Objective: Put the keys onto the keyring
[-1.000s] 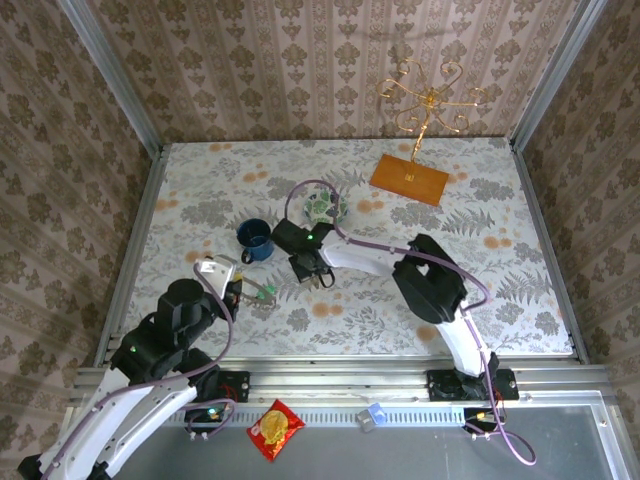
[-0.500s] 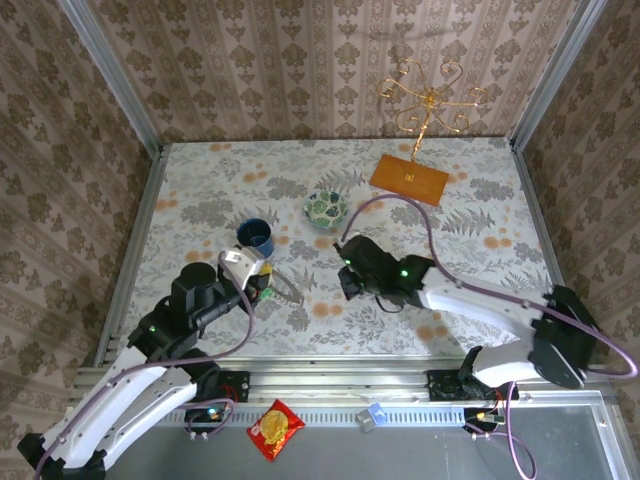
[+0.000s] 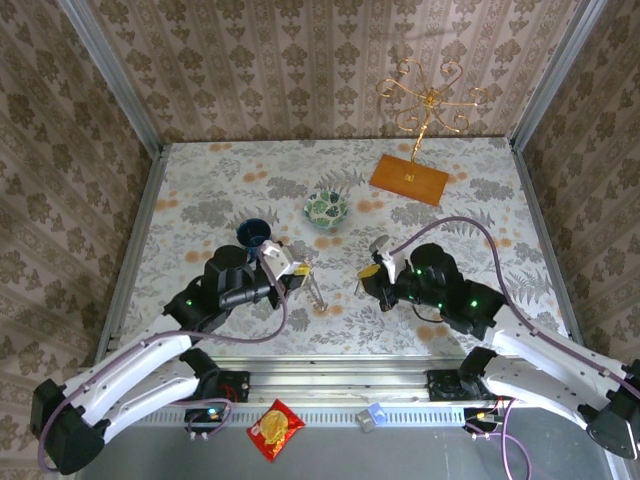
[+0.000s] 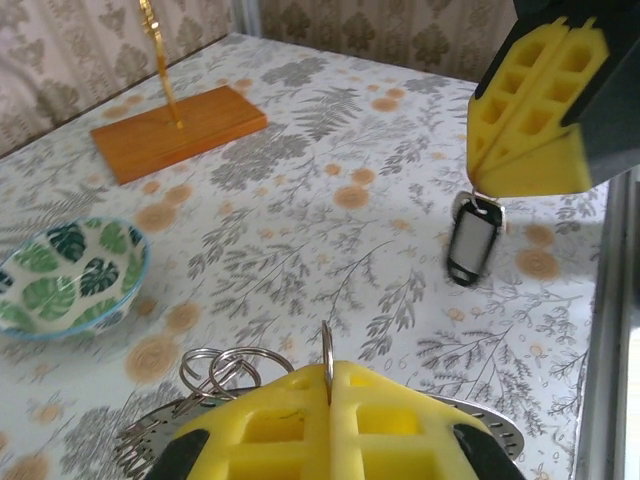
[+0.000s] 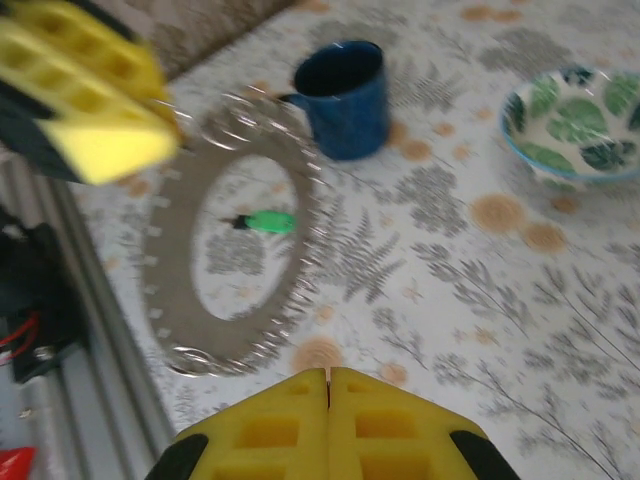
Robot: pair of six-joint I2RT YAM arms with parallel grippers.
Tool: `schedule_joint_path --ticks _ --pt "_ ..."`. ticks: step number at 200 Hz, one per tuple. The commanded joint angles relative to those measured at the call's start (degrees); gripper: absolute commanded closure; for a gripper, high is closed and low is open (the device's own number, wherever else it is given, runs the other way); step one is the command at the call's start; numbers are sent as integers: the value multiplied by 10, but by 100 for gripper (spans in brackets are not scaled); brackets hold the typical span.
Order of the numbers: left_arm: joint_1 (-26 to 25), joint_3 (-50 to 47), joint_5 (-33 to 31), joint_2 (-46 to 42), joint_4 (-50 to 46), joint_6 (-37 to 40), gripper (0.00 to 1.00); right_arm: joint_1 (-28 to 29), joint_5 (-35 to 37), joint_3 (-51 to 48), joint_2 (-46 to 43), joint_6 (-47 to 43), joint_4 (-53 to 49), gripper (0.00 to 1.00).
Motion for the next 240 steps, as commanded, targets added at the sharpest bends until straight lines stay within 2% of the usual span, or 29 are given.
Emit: schedule_joint_path --ticks 1,42,108,167,240 --pt "-8 -6 60 14 96 19 100 -3 -70 -9 -14 -24 36 100" --pt "-17 -28 92 33 153 10 100 -3 -110 2 3 -15 59 100" --pt "-38 -59 84 67 250 -34 100 -3 -142 12 58 15 130 100" --pt "-60 -63 51 86 264 -45 100 -2 -78 -1 69 34 170 100" --pt "-68 -65 34 91 269 -60 100 -1 -74 0 82 36 174 100"
